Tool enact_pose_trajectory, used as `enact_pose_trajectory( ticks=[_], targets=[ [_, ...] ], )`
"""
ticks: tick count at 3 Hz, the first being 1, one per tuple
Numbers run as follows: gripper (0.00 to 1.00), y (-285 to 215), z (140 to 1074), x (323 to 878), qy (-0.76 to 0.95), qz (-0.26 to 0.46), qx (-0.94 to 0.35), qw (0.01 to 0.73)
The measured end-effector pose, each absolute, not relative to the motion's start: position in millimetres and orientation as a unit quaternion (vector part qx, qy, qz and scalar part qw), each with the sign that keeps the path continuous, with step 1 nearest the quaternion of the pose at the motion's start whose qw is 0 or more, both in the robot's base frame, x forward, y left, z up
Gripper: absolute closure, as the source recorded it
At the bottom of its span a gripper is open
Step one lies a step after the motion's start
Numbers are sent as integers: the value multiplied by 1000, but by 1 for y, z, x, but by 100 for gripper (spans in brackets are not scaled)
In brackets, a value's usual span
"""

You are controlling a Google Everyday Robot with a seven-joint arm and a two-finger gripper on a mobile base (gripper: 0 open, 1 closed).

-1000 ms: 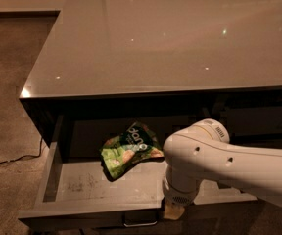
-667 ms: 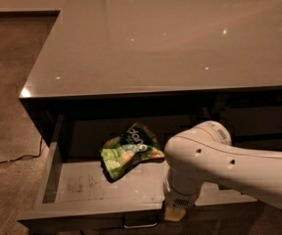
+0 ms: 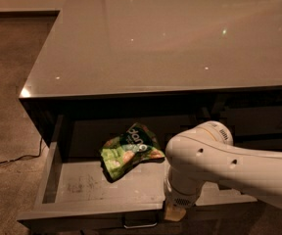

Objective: Open top drawer

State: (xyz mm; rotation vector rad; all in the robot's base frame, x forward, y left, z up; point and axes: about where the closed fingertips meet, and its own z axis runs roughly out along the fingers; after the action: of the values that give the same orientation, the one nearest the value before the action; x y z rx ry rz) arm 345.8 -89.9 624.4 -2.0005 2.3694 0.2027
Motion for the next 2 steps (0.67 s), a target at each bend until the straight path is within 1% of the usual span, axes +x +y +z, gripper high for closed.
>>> enact_pose_trajectory(
  ticks=[1,2],
  targets=[
    [4,-89,624,349,761,71,-645,22],
    [0,-86,621,357,758,77,-647,27]
  ],
)
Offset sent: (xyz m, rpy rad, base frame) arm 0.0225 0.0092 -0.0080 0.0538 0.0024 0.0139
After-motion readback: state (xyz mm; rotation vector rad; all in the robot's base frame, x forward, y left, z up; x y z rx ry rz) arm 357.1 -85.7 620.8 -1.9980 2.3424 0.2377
